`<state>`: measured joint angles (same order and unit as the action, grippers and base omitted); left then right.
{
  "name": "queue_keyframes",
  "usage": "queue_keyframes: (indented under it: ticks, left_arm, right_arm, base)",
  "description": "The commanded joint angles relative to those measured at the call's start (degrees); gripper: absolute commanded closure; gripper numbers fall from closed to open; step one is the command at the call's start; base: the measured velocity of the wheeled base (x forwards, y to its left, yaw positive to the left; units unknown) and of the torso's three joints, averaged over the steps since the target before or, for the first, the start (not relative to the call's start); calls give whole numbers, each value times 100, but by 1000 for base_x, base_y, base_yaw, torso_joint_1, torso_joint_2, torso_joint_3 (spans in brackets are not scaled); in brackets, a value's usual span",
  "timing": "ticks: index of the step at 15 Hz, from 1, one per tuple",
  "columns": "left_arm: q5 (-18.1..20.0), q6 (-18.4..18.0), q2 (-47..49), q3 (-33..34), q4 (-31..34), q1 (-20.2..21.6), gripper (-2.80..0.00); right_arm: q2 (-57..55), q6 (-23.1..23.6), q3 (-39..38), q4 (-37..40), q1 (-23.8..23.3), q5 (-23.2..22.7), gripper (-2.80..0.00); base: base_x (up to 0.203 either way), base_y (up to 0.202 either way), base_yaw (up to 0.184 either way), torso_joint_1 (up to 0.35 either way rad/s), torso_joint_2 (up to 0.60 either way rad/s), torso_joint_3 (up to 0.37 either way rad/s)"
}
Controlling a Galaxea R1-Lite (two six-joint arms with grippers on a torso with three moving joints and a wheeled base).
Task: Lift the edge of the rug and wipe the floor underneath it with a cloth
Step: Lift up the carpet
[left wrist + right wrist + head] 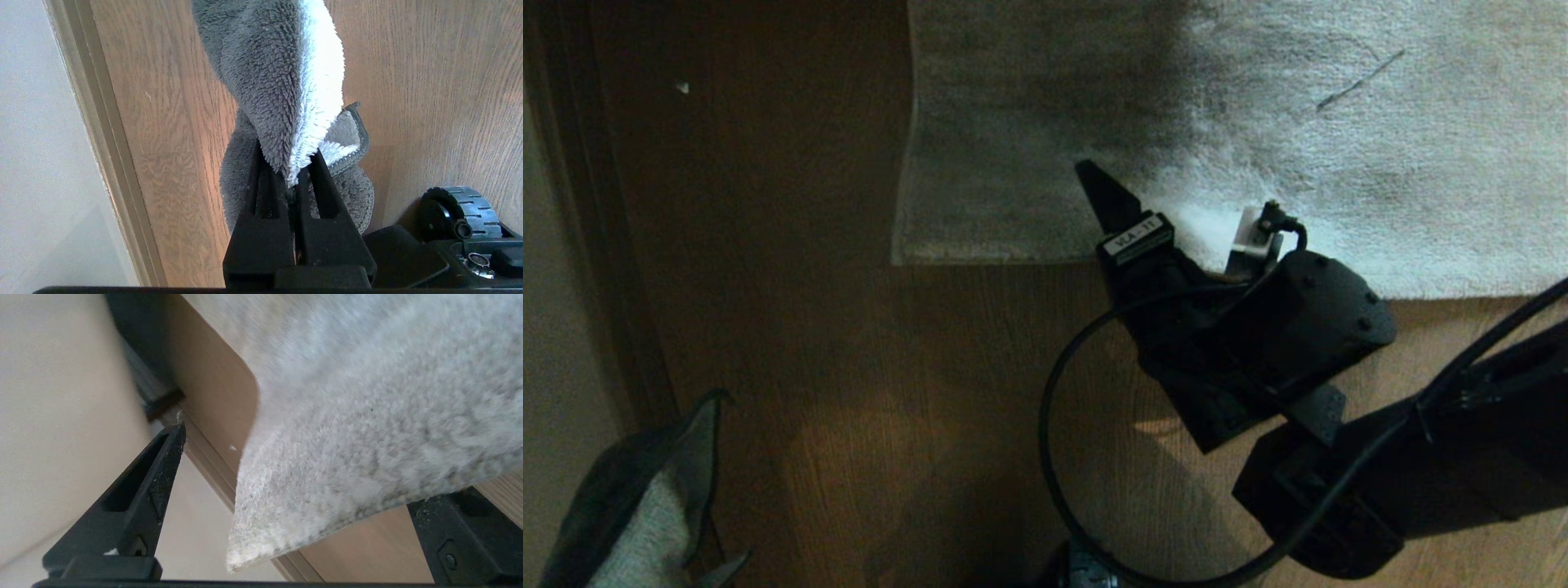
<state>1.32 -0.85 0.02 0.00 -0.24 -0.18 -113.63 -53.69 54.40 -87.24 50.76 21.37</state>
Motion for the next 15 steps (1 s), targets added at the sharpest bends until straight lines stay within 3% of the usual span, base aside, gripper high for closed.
queue_keyframes:
  ticks: [1, 10, 14, 15]
  left_arm:
    - [0, -3, -2, 0, -2, 1, 0]
    - [0, -3, -2, 0, -2, 1, 0]
    - [0, -3, -2, 0, -2, 1, 0]
    - [0, -3, -2, 0, -2, 1, 0]
  right_arm:
    - [-177, -28, -86, -272, 5, 17, -280]
    - [-317, 57, -70, -272, -544, 61, -280]
    - [-300, 174, -70, -272, -576, 61, -280]
    - [-293, 183, -77, -272, -576, 61, 0]
  base:
    - [0, 0, 0, 0, 0, 0]
    - [0, 0, 0, 0, 0, 0]
    - [0, 0, 0, 0, 0, 0]
    - [0, 0, 0, 0, 0, 0]
